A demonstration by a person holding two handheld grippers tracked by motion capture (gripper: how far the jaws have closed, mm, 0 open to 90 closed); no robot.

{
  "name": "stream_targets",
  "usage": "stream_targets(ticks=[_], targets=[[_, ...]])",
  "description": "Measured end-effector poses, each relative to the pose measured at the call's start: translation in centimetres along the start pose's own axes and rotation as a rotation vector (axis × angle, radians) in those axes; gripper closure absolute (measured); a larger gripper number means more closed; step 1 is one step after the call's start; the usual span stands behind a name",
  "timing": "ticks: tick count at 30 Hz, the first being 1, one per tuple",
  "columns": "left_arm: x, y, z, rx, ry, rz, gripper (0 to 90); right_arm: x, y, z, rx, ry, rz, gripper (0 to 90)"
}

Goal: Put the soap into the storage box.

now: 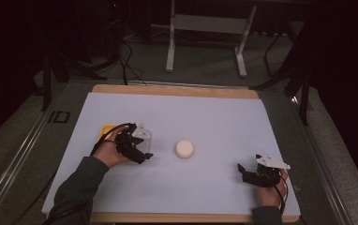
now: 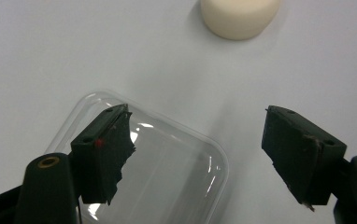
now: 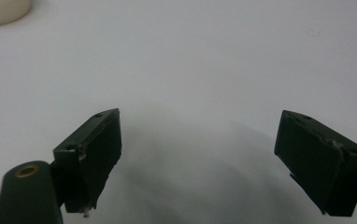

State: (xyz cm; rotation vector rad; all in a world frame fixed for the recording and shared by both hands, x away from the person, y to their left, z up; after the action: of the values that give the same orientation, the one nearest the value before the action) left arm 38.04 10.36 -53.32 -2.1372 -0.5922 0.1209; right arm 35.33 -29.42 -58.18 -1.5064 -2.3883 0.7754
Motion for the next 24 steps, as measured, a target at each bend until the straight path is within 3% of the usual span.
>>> stream_targets(ticks=[24], targets=[[-0.4,1.8,-2.0,0.051,0.047,0.037,22.7,0.0,0.0,0.0,-0.001,-0.002,-0.004,14.9]])
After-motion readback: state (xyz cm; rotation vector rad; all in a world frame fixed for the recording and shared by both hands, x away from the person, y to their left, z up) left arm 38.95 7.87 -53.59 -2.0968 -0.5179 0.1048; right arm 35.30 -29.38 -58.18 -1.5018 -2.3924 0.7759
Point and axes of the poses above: each handheld gripper's, and its own axes: y roughly forward along the jaws, z roughly out of its underside, x roughly to its left, the point moved 8 cm from there along y, roughly forward along the jaws, and after that the axes turned 2 degrees about -x, right-handed, at the moved point
